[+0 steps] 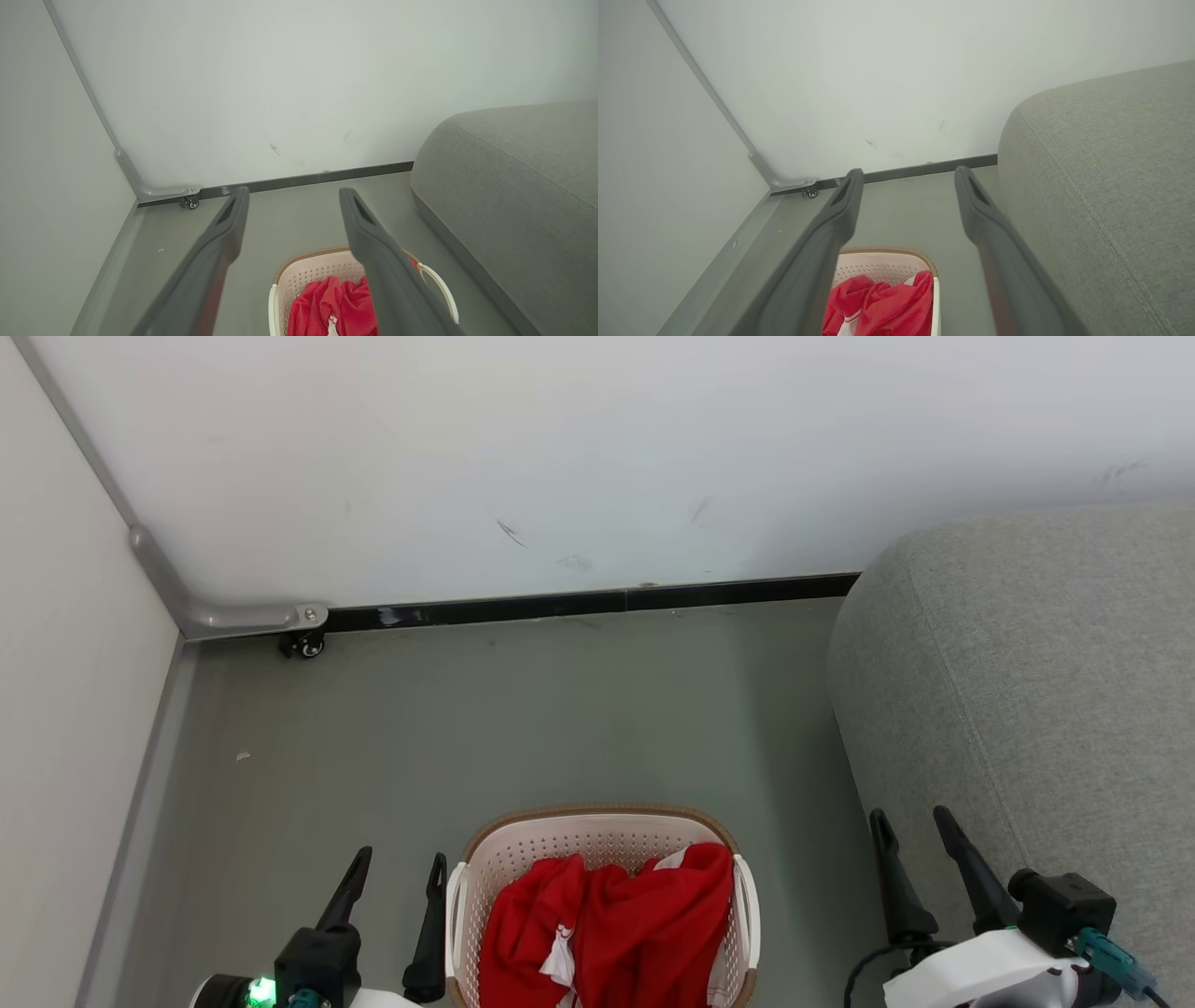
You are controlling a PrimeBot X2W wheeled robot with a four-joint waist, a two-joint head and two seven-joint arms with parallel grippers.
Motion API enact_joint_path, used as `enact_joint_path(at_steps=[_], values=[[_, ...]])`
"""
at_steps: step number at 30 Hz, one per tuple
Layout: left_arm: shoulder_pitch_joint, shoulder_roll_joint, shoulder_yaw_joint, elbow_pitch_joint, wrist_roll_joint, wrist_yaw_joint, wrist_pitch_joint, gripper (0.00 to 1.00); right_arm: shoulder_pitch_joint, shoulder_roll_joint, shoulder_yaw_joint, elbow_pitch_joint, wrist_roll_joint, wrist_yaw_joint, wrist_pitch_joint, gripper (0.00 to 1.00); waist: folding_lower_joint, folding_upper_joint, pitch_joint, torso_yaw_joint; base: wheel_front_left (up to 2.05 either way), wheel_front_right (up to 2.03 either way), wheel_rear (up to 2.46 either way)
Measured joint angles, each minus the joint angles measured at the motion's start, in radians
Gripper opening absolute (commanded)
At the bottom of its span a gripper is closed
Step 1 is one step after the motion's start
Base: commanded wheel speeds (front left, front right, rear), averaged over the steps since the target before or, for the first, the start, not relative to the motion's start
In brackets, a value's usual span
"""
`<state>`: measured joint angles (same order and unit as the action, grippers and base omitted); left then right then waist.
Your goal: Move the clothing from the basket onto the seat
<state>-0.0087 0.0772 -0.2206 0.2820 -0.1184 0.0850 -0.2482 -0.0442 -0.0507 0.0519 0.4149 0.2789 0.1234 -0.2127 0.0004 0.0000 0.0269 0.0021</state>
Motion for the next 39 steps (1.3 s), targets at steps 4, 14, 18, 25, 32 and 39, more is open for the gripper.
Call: enact_joint_path(at_steps=[4,14,18,25,32,39], values=[[-0.014,0.000,-0.005,0.010,0.003,-0.006,0.000,1.00,-0.001,0.000,0.000,-0.013,-0.001,0.000,0.000,1.00,0.0000,0.0000,0.010,-0.002,0.00,0.00,0.00],[-0.056,-0.008,-0.045,0.037,0.009,-0.036,0.000,1.00,0.002,0.002,-0.022,-0.050,-0.027,0.000,-0.009,1.00,-0.0001,0.0000,0.048,-0.013,0.00,0.00,0.00],[-0.098,-0.013,-0.072,0.046,0.021,-0.051,0.000,1.00,0.002,0.004,-0.046,-0.070,-0.031,0.000,-0.013,1.00,-0.0001,0.0000,0.069,-0.020,0.00,0.00,0.00],[-0.160,-0.018,-0.094,0.075,0.026,-0.069,0.000,1.00,0.002,0.005,-0.058,-0.118,-0.027,0.000,-0.019,1.00,-0.0001,0.0000,0.115,-0.035,0.00,0.00,0.00],[-0.220,-0.023,-0.100,0.110,0.026,-0.077,-0.003,1.00,-0.001,0.005,-0.070,-0.159,-0.024,0.000,-0.025,1.00,-0.0001,0.0001,0.172,-0.053,0.00,0.00,0.00],[-0.272,-0.024,-0.099,0.164,0.026,-0.077,-0.004,1.00,-0.014,0.006,-0.069,-0.202,-0.022,0.000,-0.026,1.00,-0.0001,0.0000,0.240,-0.073,0.00,0.00,0.00]])
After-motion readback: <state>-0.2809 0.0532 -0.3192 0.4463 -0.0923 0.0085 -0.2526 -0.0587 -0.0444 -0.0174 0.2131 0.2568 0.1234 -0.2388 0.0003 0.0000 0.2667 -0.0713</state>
